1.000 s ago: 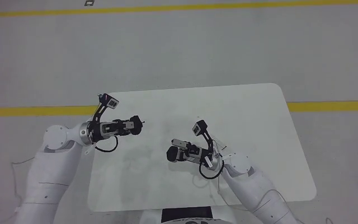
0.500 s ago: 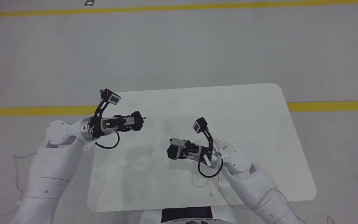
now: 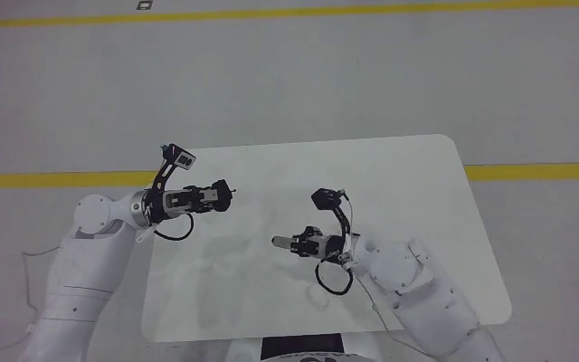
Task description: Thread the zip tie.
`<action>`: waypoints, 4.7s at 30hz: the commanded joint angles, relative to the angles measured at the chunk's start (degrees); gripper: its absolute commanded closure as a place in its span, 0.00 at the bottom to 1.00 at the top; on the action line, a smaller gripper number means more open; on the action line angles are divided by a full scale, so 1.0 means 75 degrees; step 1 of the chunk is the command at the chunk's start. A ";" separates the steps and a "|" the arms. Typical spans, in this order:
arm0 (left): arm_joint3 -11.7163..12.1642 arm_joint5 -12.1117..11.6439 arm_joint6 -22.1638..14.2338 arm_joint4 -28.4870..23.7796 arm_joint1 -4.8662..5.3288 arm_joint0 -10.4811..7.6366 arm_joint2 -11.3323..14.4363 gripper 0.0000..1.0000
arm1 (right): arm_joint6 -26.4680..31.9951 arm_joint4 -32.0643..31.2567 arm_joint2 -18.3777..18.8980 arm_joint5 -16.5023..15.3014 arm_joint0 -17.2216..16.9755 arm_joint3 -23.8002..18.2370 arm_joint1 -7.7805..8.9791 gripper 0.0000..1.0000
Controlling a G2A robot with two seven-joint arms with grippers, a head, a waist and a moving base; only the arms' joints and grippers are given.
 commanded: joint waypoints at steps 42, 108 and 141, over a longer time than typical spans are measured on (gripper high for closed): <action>0.0000 0.0000 0.0000 0.0000 0.0000 0.0000 0.0000 1.00 | 0.2027 -0.4259 -0.0466 0.0781 0.1014 0.1028 -0.0275 0.00; 0.0000 0.0000 0.0000 0.0000 0.0000 0.0000 0.0000 1.00 | 0.2349 -0.6307 -0.0326 0.0805 0.1002 0.2481 -0.0707 0.86; 0.0000 0.0000 0.0000 0.0000 0.0000 0.0000 0.0000 1.00 | 0.2630 -0.7357 -0.0640 0.0805 0.1131 0.2966 -0.1147 1.00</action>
